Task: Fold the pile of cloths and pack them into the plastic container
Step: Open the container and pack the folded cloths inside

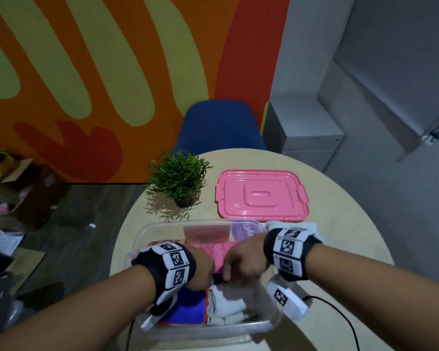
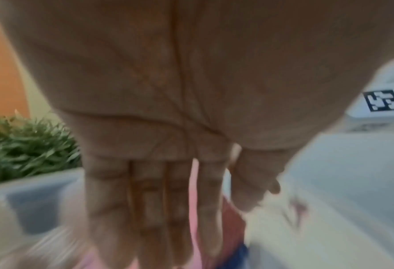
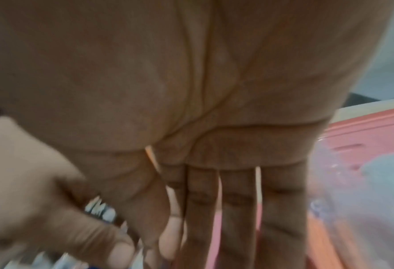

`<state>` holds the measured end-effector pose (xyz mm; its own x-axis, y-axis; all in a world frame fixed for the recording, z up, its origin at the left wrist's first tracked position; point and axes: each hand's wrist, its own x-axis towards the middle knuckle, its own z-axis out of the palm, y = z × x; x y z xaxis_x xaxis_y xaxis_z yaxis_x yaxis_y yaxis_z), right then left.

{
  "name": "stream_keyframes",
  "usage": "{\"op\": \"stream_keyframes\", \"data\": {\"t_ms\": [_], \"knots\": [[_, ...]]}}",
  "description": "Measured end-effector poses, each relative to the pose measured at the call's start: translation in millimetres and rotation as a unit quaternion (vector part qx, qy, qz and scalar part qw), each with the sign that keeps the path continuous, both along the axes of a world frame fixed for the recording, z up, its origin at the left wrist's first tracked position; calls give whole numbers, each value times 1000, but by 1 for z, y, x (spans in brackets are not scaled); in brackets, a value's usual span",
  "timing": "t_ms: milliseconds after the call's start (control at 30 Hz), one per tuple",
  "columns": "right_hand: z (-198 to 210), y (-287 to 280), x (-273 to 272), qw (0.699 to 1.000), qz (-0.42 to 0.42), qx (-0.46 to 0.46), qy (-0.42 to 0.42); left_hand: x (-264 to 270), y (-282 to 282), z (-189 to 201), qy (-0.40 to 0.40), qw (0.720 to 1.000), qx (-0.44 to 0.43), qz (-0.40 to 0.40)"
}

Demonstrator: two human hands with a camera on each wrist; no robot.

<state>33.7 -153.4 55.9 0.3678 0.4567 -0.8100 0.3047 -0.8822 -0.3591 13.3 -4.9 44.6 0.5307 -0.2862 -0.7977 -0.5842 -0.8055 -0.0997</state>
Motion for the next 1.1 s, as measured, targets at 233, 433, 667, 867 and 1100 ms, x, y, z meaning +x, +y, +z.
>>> {"op": "stream_keyframes", "data": {"t_ms": [233, 433, 667, 867, 1100], "knots": [[19, -136, 41, 921, -325, 130, -170, 44, -96, 31, -100, 885, -346, 295], [-40, -219, 42, 823, -538, 77, -164, 70, -208, 2, -40, 724, -423, 543], [-115, -238, 36, 791, -606, 84, -20, 63, -252, -64, -109, 663, -271, 689], [-149, -251, 39, 831, -553, 60, -16, 58, -248, -109, -111, 594, -227, 764], [-174, -277, 41, 797, -597, 90, 4, 50, -254, -133, -18, 530, -326, 783]]}}
